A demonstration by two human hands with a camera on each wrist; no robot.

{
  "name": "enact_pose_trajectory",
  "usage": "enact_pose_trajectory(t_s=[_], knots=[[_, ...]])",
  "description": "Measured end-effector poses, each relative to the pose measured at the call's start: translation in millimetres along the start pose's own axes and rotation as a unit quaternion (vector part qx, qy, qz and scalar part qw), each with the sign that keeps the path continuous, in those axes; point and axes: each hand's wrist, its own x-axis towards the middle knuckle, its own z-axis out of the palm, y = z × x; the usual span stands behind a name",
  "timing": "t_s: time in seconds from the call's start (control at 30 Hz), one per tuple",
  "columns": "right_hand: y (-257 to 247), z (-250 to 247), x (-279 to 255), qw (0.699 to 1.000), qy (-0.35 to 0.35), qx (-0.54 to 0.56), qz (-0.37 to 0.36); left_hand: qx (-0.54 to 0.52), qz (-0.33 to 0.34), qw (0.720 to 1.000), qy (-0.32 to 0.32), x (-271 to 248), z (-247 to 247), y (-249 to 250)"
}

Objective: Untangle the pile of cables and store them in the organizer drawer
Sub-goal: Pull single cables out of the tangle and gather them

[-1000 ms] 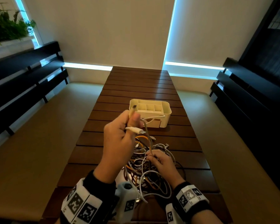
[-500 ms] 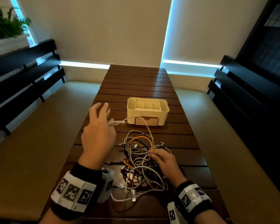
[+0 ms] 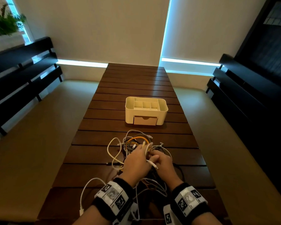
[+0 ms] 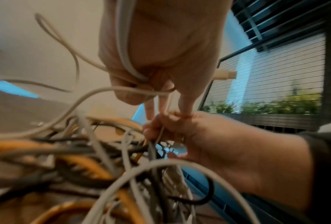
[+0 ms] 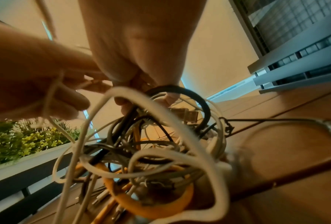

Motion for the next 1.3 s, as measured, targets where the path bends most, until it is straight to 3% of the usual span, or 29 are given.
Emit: enact_pose_trajectory(t_s=[0.27, 0.47, 0.73, 1.03, 1.3], knots=[[3, 2, -2, 0.998, 0.029, -0.034, -0.047, -0.076, 0.062, 0.984, 0.150, 6, 23, -28], [-6, -1, 6, 0.995, 0.029, -0.006, -0.092, -0.135, 0.128, 0.945, 0.268, 0, 17, -23], [-9, -11, 15, 0.995, 0.021, 0.005, -0.093, -0.236, 0.168, 0.911, 0.293, -5, -3, -5], [2, -20, 10, 0.996, -0.026, -0.040, -0.070, -0.265, 0.202, 0.882, 0.331, -9, -24, 14], [-5, -24, 19, 0.987, -0.023, -0.150, -0.055, -0.332, 0.235, 0.838, 0.365, -14, -66, 39]])
